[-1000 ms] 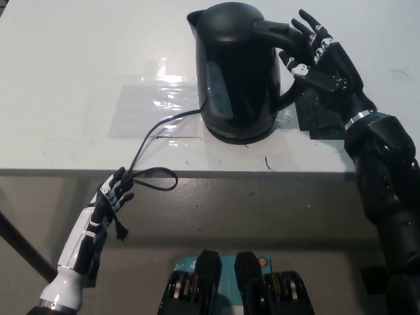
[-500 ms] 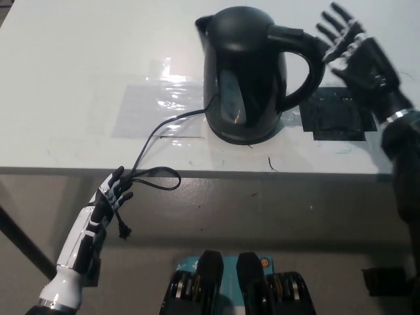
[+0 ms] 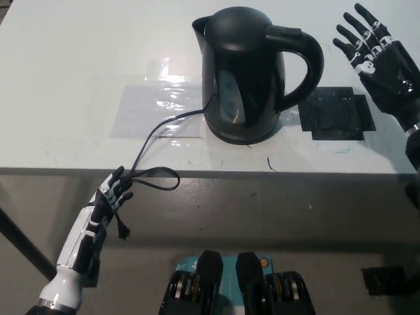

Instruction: A kettle and its base are kept separately on the desk infront of the robot and the robot uses its right hand to lift the kettle by its handle and places it on its base to align it correctly.

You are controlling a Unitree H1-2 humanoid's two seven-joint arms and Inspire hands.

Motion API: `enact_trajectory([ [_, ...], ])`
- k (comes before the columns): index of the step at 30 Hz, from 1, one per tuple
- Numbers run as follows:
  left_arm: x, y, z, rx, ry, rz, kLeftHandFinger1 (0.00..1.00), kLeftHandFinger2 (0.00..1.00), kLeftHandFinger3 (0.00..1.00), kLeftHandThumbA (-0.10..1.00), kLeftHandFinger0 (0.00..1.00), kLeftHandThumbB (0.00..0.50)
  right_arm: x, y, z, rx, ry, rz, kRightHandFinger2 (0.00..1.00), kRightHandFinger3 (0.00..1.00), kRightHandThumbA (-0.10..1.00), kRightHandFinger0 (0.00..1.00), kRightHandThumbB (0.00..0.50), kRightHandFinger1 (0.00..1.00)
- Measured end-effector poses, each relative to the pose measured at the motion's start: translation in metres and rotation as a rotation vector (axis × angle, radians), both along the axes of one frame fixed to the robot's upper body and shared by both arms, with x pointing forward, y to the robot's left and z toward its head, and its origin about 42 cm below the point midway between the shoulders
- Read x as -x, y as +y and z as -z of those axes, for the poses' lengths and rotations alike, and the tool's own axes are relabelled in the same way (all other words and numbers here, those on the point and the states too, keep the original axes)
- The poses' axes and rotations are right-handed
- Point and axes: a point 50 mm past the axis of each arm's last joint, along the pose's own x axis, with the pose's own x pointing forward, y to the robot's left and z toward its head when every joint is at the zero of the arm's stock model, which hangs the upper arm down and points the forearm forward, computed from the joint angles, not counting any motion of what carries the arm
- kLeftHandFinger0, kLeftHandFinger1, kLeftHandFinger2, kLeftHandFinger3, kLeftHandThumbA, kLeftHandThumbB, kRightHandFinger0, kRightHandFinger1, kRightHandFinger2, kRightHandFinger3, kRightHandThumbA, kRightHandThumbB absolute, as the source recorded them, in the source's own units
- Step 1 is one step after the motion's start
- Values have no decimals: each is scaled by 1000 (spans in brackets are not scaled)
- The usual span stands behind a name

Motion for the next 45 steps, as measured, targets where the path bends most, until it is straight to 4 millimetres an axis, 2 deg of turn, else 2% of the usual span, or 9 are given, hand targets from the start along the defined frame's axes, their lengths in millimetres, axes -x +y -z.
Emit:
enact_trajectory([
  [1, 0, 0, 0, 0, 0, 0, 1000, 1000, 1000, 983, 1000, 130, 3, 0, -4, 1, -22, 9, 1000, 1000, 993, 1000, 500, 1000],
  [3, 0, 0, 0, 0, 0, 0, 1000, 1000, 1000, 982, 1000, 141, 12, -1, -13, 3, -73, 40, 1000, 1000, 1000, 1000, 470, 1000],
  [8, 0, 0, 1, 0, 4, -1, 1000, 1000, 1000, 978, 1000, 145, 37, -6, -32, 25, -186, 117, 1000, 1000, 1000, 1000, 500, 1000],
  [15, 0, 0, 3, 0, 12, -2, 1000, 1000, 1000, 1000, 1000, 115, 87, -14, -26, 74, -266, 188, 1000, 1000, 1000, 1000, 500, 1000],
  [21, 1, 1, 5, 0, 19, -2, 1000, 1000, 1000, 1000, 1000, 86, 162, -22, 11, 151, -259, 260, 1000, 1000, 1000, 1000, 500, 1000],
  [25, 1, 0, 5, 0, 20, 0, 1000, 1000, 1000, 1000, 1000, 117, 230, -21, 48, 211, -205, 333, 1000, 1000, 1000, 1000, 453, 1000],
  [29, 6, 1, 9, 0, 35, -3, 1000, 1000, 1000, 1000, 1000, 128, 270, -20, 82, 240, -121, 387, 1000, 1000, 1000, 1000, 446, 1000],
  [40, 37, 6, 32, 19, 118, -17, 1000, 1000, 1000, 1000, 1000, 151, 285, -1, 169, 306, 110, 364, 1000, 1000, 1000, 1000, 346, 1000],
  [45, 35, 6, 31, 22, 114, -17, 1000, 1000, 1000, 1000, 1000, 178, 267, 7, 182, 317, 121, 336, 1000, 1000, 1000, 1000, 425, 1000],
])
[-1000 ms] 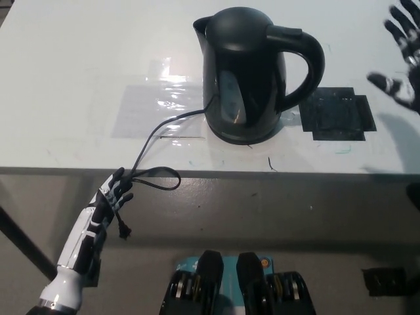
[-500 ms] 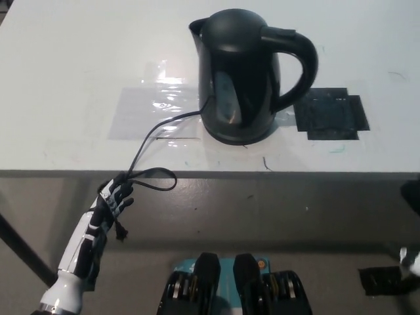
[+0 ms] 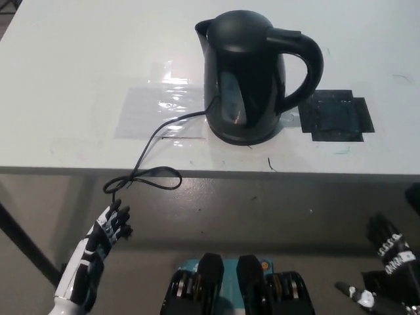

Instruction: A kettle and its base are kept separately on the desk infront of the robot and the robot uses its right hand to lift the kettle by its handle and places it on its base to align it correctly.

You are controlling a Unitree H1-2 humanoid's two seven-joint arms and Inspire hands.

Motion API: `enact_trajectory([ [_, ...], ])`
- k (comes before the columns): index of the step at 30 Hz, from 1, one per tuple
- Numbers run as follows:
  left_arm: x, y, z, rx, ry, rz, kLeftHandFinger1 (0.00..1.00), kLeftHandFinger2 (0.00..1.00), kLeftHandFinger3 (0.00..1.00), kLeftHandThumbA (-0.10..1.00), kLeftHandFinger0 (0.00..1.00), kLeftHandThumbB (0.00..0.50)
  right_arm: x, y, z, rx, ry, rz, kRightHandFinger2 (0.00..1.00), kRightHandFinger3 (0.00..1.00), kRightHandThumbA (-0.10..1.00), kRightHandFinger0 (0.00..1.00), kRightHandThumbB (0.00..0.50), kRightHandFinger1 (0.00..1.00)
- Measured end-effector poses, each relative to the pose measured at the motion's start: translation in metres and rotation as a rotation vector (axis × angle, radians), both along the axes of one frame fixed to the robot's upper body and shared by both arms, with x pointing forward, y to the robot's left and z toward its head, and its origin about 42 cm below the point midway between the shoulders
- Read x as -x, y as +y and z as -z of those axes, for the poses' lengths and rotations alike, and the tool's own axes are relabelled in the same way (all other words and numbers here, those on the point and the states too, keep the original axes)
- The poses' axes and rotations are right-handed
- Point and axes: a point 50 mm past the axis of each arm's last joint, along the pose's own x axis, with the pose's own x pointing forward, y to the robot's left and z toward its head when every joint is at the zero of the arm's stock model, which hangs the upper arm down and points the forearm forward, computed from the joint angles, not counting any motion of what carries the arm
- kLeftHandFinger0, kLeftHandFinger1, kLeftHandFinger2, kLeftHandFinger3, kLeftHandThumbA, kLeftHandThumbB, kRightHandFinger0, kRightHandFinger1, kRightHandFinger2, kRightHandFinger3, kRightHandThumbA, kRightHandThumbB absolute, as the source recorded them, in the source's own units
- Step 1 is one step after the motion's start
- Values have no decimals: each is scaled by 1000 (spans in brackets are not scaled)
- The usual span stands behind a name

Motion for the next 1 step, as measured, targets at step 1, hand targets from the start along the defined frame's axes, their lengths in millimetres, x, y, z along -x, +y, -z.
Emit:
enact_trajectory([
  [1, 0, 0, 0, 0, -1, 0, 1000, 1000, 1000, 1000, 1000, 178, -1, 0, 0, 1, -1, -1, 1000, 1000, 1000, 1000, 425, 1000],
])
